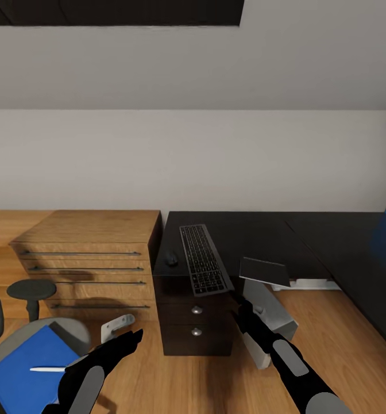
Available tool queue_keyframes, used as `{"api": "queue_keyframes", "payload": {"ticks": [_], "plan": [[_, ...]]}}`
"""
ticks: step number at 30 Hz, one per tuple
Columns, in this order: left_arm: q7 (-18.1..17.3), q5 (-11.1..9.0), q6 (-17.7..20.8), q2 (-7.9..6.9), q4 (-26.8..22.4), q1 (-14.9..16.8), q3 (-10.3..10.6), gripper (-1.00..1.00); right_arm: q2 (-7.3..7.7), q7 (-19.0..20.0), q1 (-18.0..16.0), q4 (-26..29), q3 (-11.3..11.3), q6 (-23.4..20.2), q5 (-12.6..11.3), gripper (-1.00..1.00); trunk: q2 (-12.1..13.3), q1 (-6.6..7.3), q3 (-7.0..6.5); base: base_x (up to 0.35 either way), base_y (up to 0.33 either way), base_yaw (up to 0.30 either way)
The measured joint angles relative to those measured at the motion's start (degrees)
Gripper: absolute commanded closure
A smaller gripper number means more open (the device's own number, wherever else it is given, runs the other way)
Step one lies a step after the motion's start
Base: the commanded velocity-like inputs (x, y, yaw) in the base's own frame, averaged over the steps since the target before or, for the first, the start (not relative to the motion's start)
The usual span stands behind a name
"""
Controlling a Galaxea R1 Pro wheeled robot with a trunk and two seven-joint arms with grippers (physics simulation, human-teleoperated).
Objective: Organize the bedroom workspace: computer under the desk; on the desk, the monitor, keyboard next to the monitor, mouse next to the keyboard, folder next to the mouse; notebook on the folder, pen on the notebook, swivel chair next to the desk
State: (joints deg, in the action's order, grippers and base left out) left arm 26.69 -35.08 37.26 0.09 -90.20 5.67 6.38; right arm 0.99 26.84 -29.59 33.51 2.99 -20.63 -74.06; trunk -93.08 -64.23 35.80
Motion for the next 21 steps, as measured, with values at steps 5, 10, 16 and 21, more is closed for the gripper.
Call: {"api": "queue_keyframes", "payload": {"ticks": [5,10,16,21], "plan": [[0.0,0.0,0.0,0.00,0.0,0.0,0.0,-1.00,0.00,0.0,0.0,0.0,0.0,0.0,0.0,-1.00,2.0,1.10,-0.90,0.000,0.000,0.000],[0.0,0.0,0.0,0.00,0.0,0.0,0.0,-1.00,-0.03,0.0,0.0,0.0,0.0,0.0,0.0,-1.00,2.8,1.54,-1.26,0.000,0.000,0.000],[0.0,0.1,0.0,0.01,0.0,0.0,0.0,-1.00,-0.80,-0.1,0.0,-0.3,0.2,0.4,-0.1,-1.00,2.8,1.56,-1.26,0.091,0.079,0.000],[0.0,0.1,0.0,0.00,0.0,0.0,0.0,-1.00,-1.58,-0.2,0.0,-0.5,0.2,0.7,0.1,-1.00,2.8,1.55,-1.26,0.100,0.086,0.000]]}}
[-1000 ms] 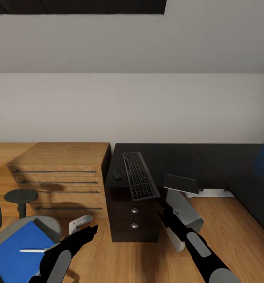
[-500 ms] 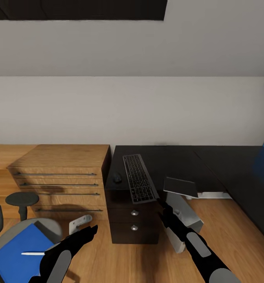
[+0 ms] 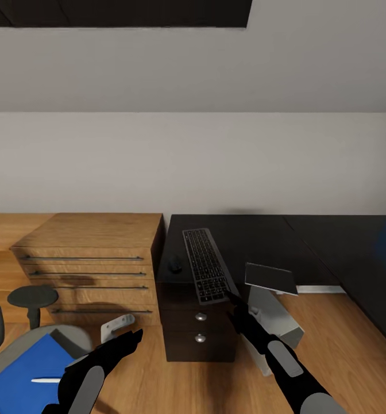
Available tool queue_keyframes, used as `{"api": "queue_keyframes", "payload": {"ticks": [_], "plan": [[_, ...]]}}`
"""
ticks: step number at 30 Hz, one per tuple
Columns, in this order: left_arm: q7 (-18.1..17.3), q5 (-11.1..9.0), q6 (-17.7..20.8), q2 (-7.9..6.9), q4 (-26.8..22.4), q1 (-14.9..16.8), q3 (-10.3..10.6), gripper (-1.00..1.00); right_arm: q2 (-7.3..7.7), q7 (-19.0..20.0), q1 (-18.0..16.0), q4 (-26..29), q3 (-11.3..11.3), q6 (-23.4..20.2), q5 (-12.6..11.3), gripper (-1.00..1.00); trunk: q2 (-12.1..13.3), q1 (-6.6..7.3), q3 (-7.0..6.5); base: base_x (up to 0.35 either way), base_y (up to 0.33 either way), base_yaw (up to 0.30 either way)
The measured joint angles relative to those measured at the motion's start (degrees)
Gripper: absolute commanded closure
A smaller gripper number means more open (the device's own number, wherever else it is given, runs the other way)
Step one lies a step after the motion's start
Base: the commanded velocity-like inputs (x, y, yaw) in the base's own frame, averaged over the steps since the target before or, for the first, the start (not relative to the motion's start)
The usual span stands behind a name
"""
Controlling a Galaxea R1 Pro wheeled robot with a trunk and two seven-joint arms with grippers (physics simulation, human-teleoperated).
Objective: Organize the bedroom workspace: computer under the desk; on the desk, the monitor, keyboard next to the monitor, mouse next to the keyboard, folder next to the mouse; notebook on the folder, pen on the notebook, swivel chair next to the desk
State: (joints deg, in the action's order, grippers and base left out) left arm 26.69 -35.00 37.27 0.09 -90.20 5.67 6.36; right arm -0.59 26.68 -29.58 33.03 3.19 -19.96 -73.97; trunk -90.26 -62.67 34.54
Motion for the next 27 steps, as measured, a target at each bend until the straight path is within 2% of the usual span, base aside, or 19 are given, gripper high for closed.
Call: {"api": "queue_keyframes", "payload": {"ticks": [17,27], "plan": [[0.0,0.0,0.0,0.00,0.0,0.0,0.0,-1.00,-0.22,0.0,0.0,0.0,-0.1,0.1,0.0,-1.00,0.0,-0.01,0.00,0.044,0.007,0.000],[0.0,0.0,0.0,0.00,0.0,0.0,0.0,-1.00,-0.16,0.0,0.0,0.0,-0.1,0.1,0.0,-1.00,0.0,-0.01,0.00,0.111,0.000,0.000]]}}
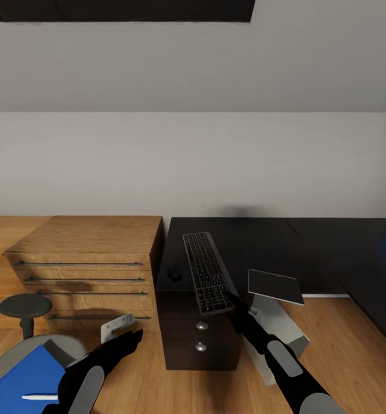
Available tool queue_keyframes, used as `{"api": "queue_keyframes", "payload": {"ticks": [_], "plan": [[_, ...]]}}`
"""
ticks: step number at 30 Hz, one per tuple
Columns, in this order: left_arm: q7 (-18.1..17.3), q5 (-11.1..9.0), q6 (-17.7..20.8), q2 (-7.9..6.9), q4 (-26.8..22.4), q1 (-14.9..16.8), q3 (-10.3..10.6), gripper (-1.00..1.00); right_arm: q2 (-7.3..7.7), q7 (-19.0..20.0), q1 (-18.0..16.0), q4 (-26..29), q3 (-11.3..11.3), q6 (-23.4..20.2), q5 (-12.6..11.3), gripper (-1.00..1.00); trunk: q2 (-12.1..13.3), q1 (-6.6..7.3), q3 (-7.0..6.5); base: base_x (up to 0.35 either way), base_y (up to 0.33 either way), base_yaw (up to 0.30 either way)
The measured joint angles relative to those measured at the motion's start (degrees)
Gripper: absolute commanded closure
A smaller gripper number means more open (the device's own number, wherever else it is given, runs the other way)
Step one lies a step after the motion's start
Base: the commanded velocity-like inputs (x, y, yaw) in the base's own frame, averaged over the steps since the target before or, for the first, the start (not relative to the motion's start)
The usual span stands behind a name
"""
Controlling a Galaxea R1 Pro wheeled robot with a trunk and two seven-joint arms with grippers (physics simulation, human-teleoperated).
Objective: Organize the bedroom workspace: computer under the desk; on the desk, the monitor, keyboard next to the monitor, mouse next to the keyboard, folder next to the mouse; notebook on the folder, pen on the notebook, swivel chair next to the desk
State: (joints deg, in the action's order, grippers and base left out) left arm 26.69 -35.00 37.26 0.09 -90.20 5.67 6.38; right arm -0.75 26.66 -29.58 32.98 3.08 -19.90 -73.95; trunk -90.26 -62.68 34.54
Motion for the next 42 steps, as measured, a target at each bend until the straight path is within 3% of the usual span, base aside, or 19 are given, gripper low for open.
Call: {"api": "queue_keyframes", "payload": {"ticks": [4,5,14,22,28,42], "plan": [[0.0,0.0,0.0,0.00,0.0,0.0,0.0,-1.00,-0.04,0.0,0.0,0.0,0.0,0.0,0.0,-1.00,0.0,0.00,0.00,0.008,0.000,0.000],[0.0,0.0,0.0,0.00,0.0,0.0,0.0,-1.00,-0.03,0.0,0.0,0.0,0.0,0.0,0.0,1.00,0.0,0.00,0.00,0.002,0.000,0.000],[0.0,0.0,0.0,0.00,0.0,0.0,0.0,-1.00,0.03,0.3,0.0,0.1,0.0,0.0,0.1,1.00,0.0,0.00,0.00,0.000,0.000,0.000],[0.0,0.0,0.0,0.00,0.0,0.0,0.0,-1.00,0.50,0.8,0.0,0.2,0.2,-0.2,2.6,1.00,0.0,0.00,0.00,0.000,0.000,0.000],[0.0,0.0,0.0,0.00,0.0,0.0,0.0,-1.00,1.31,2.0,0.1,0.1,0.1,-0.3,2.9,1.00,0.0,0.00,0.00,0.000,0.000,0.000],[0.1,-0.1,0.0,0.00,0.0,0.0,0.0,-1.00,1.46,3.0,0.1,0.1,0.0,-0.3,3.0,1.00,0.0,0.00,0.00,0.000,0.000,0.000]]}}
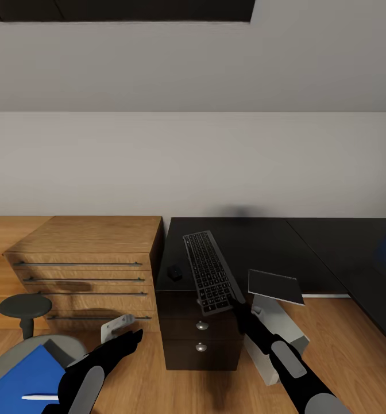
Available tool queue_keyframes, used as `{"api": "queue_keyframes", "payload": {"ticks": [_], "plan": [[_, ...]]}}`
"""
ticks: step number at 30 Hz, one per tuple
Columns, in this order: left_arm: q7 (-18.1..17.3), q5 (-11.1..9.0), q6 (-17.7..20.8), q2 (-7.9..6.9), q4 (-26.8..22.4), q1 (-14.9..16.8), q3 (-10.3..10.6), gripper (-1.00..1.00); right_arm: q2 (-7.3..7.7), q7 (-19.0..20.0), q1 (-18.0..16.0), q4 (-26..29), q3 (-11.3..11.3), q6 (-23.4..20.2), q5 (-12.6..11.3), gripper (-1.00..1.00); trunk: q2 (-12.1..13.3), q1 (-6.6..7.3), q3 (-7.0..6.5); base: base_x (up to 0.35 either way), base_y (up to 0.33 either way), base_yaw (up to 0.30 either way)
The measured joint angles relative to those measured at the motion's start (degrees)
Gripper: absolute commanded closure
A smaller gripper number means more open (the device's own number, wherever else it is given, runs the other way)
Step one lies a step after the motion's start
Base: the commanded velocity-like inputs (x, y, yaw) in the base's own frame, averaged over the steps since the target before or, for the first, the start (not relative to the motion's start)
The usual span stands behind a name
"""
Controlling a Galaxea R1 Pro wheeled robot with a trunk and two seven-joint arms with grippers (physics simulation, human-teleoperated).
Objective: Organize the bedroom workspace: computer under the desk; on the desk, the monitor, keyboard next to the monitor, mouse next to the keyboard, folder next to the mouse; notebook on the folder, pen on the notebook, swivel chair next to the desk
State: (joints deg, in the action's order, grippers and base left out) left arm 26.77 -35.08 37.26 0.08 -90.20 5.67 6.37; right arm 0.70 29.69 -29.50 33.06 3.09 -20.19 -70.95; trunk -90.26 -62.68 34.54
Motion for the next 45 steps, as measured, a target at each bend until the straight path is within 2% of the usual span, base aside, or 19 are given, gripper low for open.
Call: {"api": "queue_keyframes", "payload": {"ticks": [4,8,13,21,26,34,41,42,45], "plan": [[0.0,0.0,0.0,0.00,0.0,0.0,0.0,-1.00,0.01,0.1,0.0,0.1,0.0,-0.1,0.0,1.00,0.0,0.00,0.00,0.000,0.000,0.000],[0.0,0.1,0.0,0.00,0.0,0.0,0.0,-1.00,0.02,0.2,0.0,0.3,0.0,-0.4,-0.1,1.00,1.6,0.87,-0.71,0.000,0.000,0.000],[0.1,0.1,0.0,0.12,0.0,0.0,0.1,-1.00,0.34,0.8,0.0,4.4,0.1,-0.5,-0.3,1.00,3.6,1.97,-1.61,0.000,0.000,0.000],[0.2,0.1,0.1,0.25,0.0,0.0,0.1,-1.00,0.98,0.9,0.1,6.7,0.2,-1.0,-0.2,1.00,6.8,3.73,-3.05,0.000,0.000,0.000],[0.3,0.1,0.1,0.26,0.0,0.0,0.1,-1.00,1.89,1.3,0.2,8.4,0.1,-2.2,-0.3,1.00,8.8,4.82,-3.95,-0.043,0.000,0.000],[0.3,0.1,0.1,0.18,0.0,0.0,0.1,-1.00,2.95,4.4,0.3,9.0,0.2,-2.5,-0.1,1.00,12.0,6.55,-5.38,-0.236,0.000,0.000],[0.3,0.0,0.1,0.23,0.1,0.0,0.1,-1.00,3.19,4.8,0.3,9.2,0.2,-2.6,0.0,1.00,14.8,8.09,-6.64,-0.329,-0.098,0.000],[0.3,0.0,0.1,0.25,0.1,0.0,0.1,-1.00,4.03,4.8,0.3,10.1,0.1,-2.6,-0.1,1.00,15.2,8.31,-6.82,-0.302,-0.209,0.000],[0.3,0.0,0.1,0.24,0.2,0.0,0.1,-1.00,4.47,4.8,0.3,11.1,0.2,-2.6,-0.1,1.00,16.4,8.97,-7.36,-0.293,-0.224,0.000]]}}
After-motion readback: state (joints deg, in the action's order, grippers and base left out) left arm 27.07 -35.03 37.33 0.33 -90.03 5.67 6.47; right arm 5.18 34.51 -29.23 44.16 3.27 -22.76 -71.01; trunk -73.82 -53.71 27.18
